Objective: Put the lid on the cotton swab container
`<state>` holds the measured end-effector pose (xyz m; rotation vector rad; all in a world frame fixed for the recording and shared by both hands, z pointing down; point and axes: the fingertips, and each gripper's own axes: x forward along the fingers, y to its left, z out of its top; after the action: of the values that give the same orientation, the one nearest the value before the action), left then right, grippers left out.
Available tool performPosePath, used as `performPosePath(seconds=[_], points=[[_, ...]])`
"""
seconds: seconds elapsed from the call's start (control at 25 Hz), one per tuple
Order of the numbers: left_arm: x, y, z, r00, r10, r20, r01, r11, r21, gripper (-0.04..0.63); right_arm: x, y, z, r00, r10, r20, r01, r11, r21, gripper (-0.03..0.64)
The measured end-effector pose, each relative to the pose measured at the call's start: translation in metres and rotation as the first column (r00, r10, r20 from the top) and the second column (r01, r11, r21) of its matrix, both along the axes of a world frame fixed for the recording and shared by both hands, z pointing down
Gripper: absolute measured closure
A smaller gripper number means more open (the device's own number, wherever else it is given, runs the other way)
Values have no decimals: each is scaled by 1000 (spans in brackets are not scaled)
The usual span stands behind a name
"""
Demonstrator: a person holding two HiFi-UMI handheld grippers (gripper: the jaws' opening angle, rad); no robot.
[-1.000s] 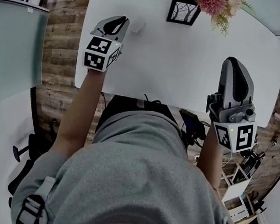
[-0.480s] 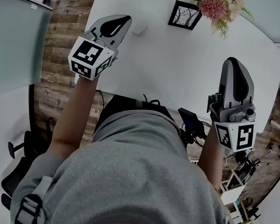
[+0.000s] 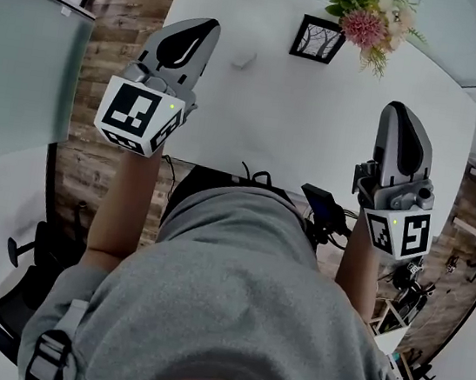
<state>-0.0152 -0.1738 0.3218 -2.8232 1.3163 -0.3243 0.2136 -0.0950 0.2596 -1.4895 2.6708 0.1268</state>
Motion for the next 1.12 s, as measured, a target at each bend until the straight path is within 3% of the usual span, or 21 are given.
performPosePath(seconds=[0.36, 0.68, 0.88, 1.12], points=[[-25, 15, -42, 996, -58, -65, 63, 995, 75, 589, 0, 0, -12, 1000, 28, 6, -28, 999, 41, 589], [-35, 18, -52, 994, -70, -87, 77, 994, 82, 589, -10, -2, -16, 1000, 24, -1, -24, 998, 51, 589], [-41, 20, -65, 986, -60, -153, 73, 994, 84, 589, -13, -1, -17, 1000, 30, -6, -30, 998, 51, 589], [-44, 19, -77, 987, -60, -151, 77, 991, 112, 589, -13, -2, -15, 999, 36, -3, -36, 999, 41, 589]])
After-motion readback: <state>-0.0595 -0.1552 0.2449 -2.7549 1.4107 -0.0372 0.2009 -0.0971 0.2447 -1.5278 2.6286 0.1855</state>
